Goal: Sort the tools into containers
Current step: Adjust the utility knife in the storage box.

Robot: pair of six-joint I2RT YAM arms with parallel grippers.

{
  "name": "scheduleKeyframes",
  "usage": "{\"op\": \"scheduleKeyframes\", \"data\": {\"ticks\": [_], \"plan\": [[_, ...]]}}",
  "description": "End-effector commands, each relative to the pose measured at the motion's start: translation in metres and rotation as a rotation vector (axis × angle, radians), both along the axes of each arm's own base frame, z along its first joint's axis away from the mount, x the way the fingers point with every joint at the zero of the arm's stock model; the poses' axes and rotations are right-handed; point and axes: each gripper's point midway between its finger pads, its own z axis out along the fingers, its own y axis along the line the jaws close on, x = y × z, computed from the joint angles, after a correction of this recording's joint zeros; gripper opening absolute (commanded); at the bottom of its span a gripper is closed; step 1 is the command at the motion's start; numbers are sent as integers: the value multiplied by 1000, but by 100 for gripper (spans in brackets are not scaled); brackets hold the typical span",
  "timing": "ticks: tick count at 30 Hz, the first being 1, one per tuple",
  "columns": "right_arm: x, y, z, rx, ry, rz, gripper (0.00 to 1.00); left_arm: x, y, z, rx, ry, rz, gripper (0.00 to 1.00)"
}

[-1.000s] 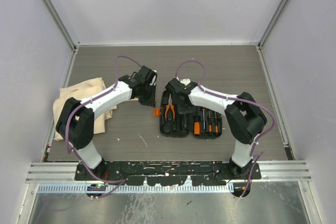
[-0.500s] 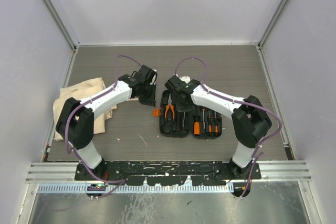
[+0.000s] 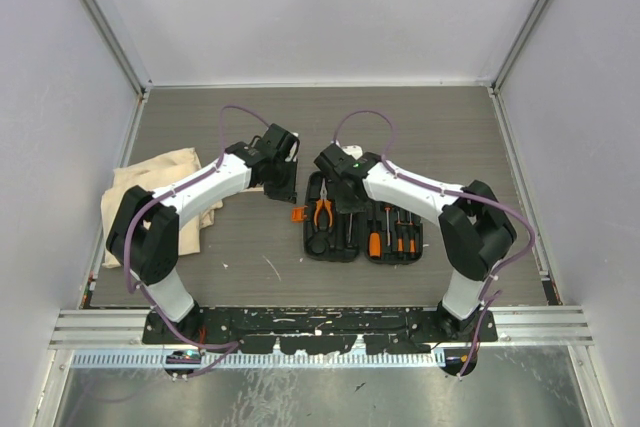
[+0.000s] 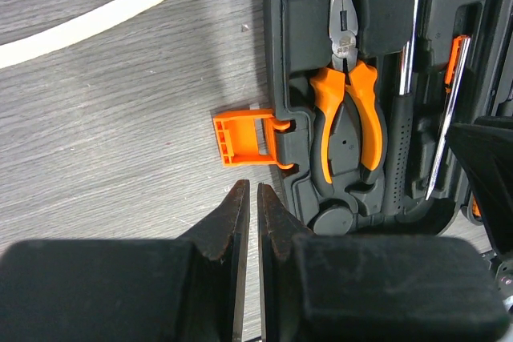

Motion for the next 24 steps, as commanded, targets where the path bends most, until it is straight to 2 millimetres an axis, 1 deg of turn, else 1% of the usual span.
{"op": "scheduleKeyframes", "data": {"ticks": [1,4,8,12,16,18,20,24], "plan": [[9,7,-8,42,-8,-17,25,9,-7,19,-49,-35,6,9],[10,6,-13,32,-3,-18,24,8,-7,18,-50,-33,7,9],[10,-1,-20,-6,1,-28,18,7,-7,16,-54,-26,7,9],[9,-12,-21,-57,-5,-41,14,6,-8,16,-55,-23,7,9],[9,-17,-18,-80,-13,-47,14,7,-9,15,-61,-21,5,9],[9,-16,-17,-76,-12,-47,14,7,-9,15,-63,-19,5,9],[8,-15,-16,-67,-13,-45,17,7,-10,15,-64,-18,4,9],[12,-6,0,-9,-41,-37,25,6,-9,15,-62,-17,4,9]]}}
